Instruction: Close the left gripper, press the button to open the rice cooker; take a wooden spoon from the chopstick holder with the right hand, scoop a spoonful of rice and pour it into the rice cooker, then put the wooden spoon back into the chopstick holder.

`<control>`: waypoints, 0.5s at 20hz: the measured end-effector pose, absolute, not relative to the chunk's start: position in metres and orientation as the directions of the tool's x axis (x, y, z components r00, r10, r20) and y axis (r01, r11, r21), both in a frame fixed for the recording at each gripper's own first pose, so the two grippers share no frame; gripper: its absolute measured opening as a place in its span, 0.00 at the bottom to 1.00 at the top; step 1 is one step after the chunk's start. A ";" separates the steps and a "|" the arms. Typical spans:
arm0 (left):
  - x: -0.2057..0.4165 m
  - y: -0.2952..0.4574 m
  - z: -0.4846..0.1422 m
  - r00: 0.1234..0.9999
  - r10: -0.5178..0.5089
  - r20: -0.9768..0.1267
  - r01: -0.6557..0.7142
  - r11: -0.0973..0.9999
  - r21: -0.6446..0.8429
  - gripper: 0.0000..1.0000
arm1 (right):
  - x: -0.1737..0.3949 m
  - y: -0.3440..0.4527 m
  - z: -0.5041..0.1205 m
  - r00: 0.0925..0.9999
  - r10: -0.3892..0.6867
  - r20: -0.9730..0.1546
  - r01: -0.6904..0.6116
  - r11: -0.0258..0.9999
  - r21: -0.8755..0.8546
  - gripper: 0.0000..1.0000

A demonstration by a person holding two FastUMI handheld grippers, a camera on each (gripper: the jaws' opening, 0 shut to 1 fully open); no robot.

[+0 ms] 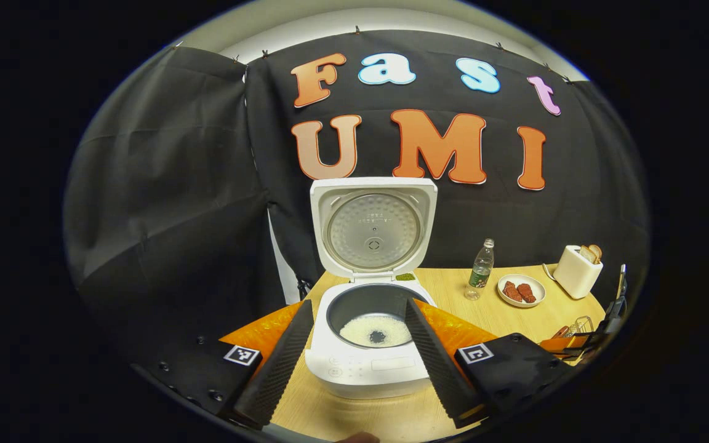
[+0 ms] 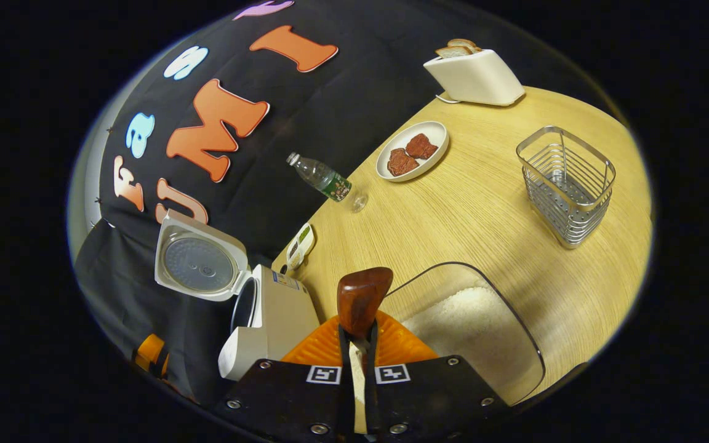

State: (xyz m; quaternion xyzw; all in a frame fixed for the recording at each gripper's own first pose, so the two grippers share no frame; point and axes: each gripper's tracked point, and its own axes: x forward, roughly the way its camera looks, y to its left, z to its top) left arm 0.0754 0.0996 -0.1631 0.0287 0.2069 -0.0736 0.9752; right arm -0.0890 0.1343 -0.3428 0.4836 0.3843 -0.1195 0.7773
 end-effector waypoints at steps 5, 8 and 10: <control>0.073 0.092 -0.162 0.899 -0.127 -0.418 0.158 0.987 0.040 1.00 | -0.093 0.128 -0.353 0.694 0.236 -0.680 0.555 0.427 0.714 0.06; 0.071 0.081 -0.159 0.899 -0.131 -0.419 0.169 0.984 0.055 1.00 | -0.097 0.120 -0.358 0.705 0.247 -0.664 0.562 0.376 0.737 0.06; 0.073 0.071 -0.152 0.902 -0.138 -0.409 0.185 0.980 0.077 0.96 | -0.103 0.113 -0.360 0.720 0.251 -0.647 0.562 0.336 0.756 0.06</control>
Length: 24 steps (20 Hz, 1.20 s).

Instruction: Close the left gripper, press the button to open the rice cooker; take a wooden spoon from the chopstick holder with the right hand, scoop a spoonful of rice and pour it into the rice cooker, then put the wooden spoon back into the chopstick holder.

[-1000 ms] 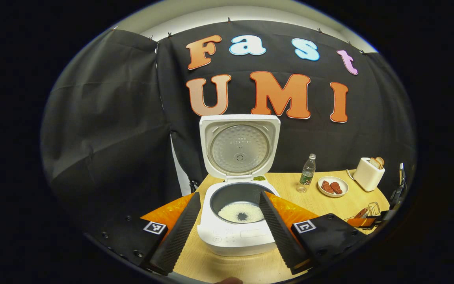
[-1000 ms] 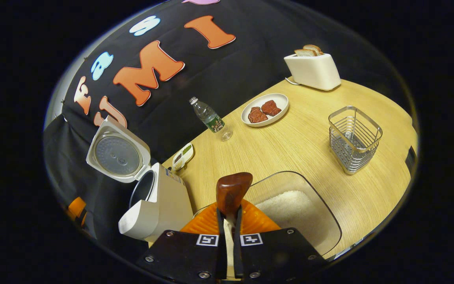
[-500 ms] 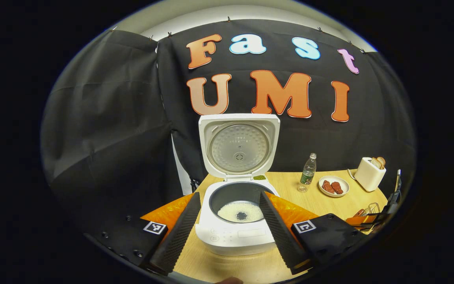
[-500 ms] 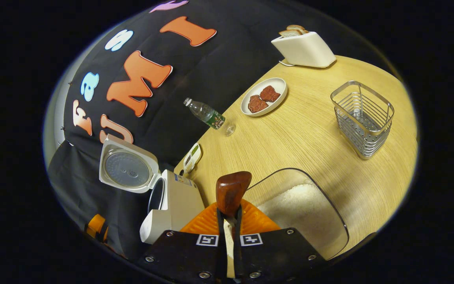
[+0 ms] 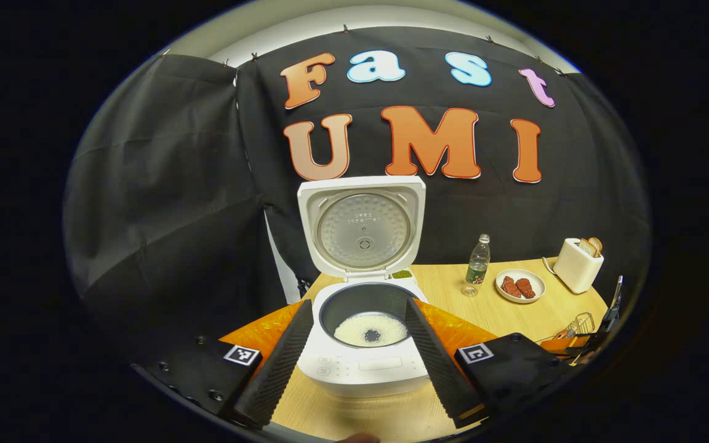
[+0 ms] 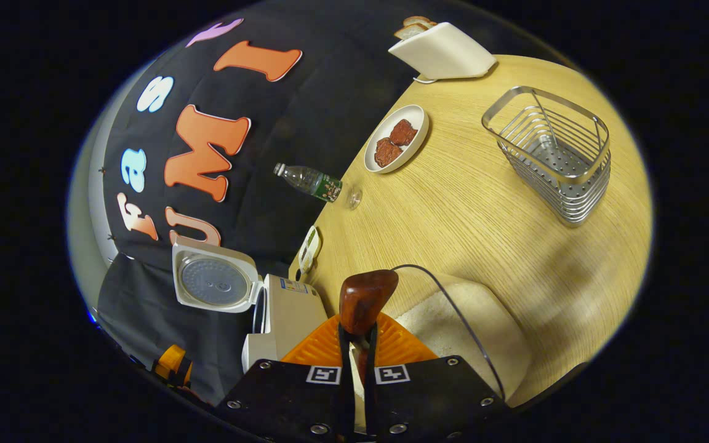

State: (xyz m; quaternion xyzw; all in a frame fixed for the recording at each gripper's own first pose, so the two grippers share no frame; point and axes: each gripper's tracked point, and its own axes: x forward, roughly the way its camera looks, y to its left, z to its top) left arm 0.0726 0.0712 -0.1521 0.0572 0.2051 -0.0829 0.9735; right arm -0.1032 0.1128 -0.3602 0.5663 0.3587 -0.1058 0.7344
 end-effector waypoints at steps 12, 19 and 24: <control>0.074 0.025 -0.138 0.901 -0.203 -0.384 0.245 0.967 0.064 1.00 | -0.094 0.056 -0.320 0.846 0.227 -0.483 0.487 0.044 0.873 0.05; 0.073 0.049 -0.131 0.928 -0.144 -0.342 0.161 0.987 0.019 0.96 | -0.059 0.050 -0.266 0.893 0.253 -0.372 0.414 -0.137 0.900 0.06; 0.060 0.086 -0.126 0.948 -0.074 -0.310 0.079 0.997 0.005 1.00 | -0.011 0.092 -0.237 0.881 0.347 -0.321 0.405 -0.204 0.891 0.06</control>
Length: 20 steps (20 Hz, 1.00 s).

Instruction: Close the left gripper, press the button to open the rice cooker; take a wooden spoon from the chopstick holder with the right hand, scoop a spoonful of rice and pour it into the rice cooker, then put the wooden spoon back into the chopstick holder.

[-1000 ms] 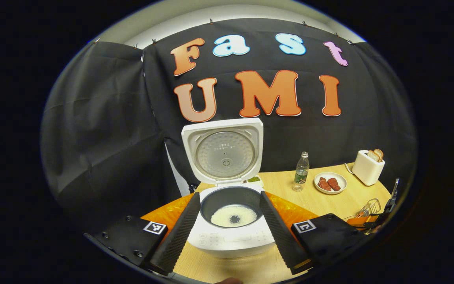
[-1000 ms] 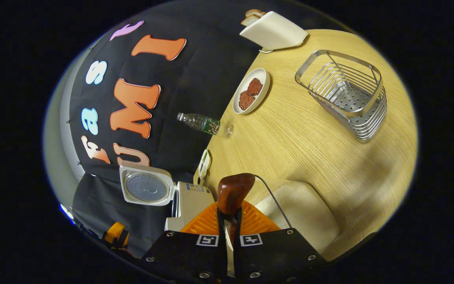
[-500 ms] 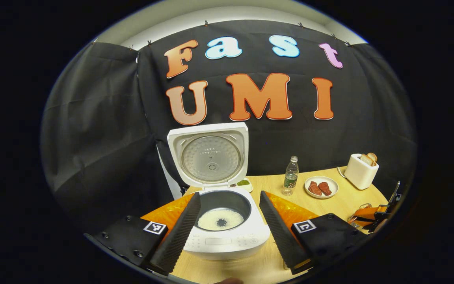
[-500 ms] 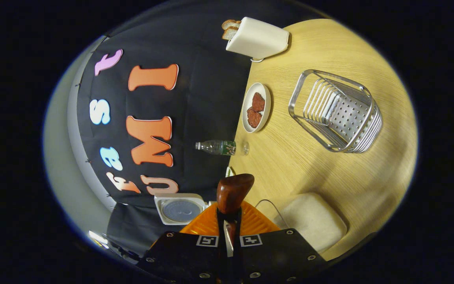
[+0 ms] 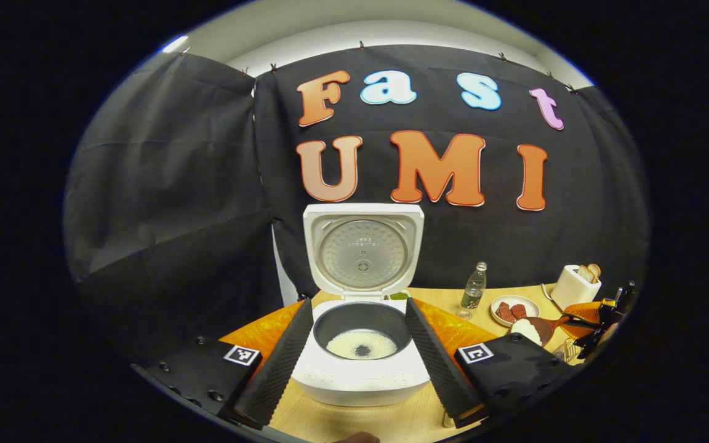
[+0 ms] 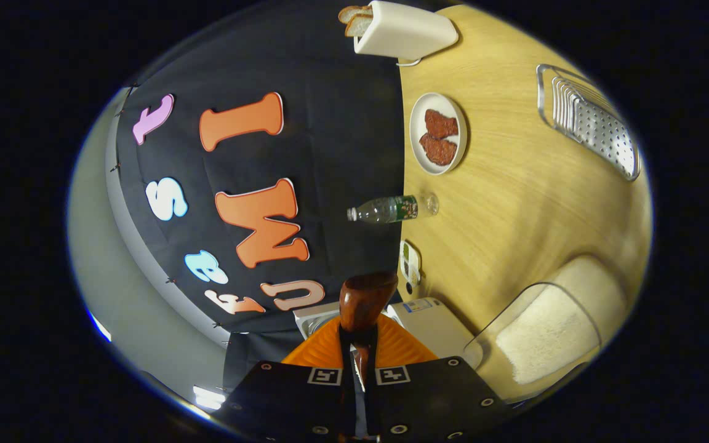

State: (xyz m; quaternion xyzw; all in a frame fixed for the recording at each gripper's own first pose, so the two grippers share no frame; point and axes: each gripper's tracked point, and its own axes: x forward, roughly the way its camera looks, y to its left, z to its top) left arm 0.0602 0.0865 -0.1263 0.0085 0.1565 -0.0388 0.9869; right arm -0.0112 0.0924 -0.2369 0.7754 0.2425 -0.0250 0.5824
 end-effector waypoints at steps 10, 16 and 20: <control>0.020 0.175 -0.116 0.957 0.116 -0.266 -0.098 0.992 0.079 1.00 | 0.091 0.208 -0.214 0.803 0.510 -0.308 0.416 -0.110 0.903 0.05; 0.005 0.218 -0.119 0.943 0.210 -0.259 -0.191 0.977 0.097 1.00 | 0.144 0.249 -0.215 0.781 0.518 -0.347 0.402 0.008 0.916 0.06; 0.002 0.238 -0.129 0.930 0.245 -0.274 -0.226 0.969 0.097 0.97 | 0.166 0.280 -0.220 0.764 0.511 -0.393 0.358 0.171 0.918 0.06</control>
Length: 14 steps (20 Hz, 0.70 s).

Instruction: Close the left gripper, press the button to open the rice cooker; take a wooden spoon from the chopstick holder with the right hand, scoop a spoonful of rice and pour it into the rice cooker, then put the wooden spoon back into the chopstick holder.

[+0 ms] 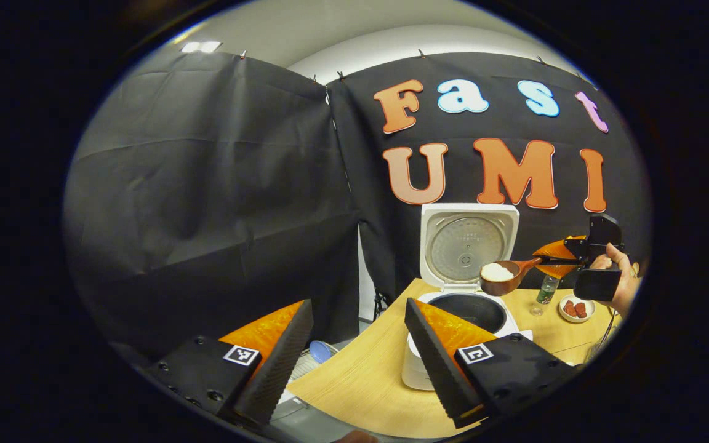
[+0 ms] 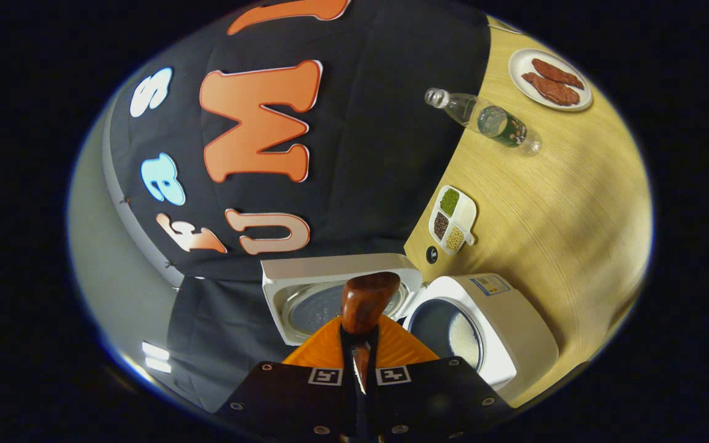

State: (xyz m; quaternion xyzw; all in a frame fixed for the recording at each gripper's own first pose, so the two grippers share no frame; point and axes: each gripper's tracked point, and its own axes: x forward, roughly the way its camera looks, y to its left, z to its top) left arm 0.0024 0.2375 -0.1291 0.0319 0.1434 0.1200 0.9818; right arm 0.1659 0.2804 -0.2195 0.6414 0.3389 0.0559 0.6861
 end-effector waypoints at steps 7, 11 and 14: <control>0.013 0.257 -0.148 0.919 0.247 -0.306 -0.232 0.969 0.085 0.97 | 0.179 0.320 -0.231 0.722 0.482 -0.496 0.241 0.497 0.834 0.06; 0.021 0.264 -0.153 0.920 0.235 -0.313 -0.218 0.972 0.090 0.97 | 0.186 0.321 -0.222 0.747 0.426 -0.510 0.128 0.661 0.740 0.06; 0.027 0.265 -0.155 0.921 0.226 -0.318 -0.209 0.974 0.088 1.00 | 0.190 0.322 -0.215 0.761 0.400 -0.510 0.075 0.727 0.682 0.06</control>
